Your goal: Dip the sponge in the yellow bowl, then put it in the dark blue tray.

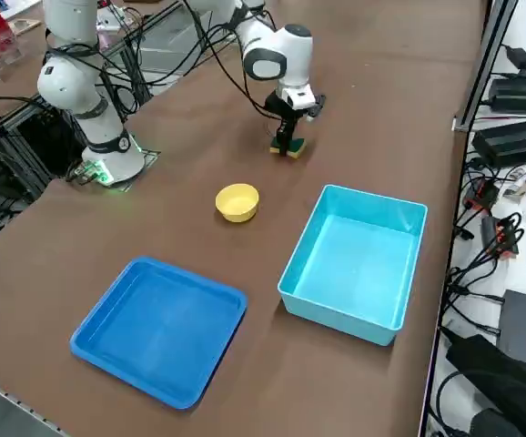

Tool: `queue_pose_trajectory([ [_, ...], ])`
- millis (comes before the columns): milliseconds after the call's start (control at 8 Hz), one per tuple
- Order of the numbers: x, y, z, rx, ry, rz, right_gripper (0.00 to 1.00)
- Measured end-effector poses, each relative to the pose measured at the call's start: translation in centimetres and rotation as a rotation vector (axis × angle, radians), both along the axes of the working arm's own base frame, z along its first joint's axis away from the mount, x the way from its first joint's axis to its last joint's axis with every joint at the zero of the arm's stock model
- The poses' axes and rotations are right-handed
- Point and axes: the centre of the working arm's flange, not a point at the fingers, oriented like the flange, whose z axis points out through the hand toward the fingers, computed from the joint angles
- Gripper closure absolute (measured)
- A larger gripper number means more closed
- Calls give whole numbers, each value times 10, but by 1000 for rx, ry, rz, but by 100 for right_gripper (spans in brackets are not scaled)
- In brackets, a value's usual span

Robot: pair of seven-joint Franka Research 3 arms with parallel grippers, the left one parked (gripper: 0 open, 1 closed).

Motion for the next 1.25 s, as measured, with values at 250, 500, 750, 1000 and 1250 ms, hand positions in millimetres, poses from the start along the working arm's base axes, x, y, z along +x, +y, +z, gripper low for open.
queue_pose_trajectory([
  [250,2,-1,1,-1,-1,-2,80],
  [500,8,-2,15,-22,40,-7,78],
  [750,20,-5,50,-56,106,-19,74],
  [1000,29,-24,80,-68,132,-30,72],
  [1250,32,-65,103,-56,165,5,71],
])
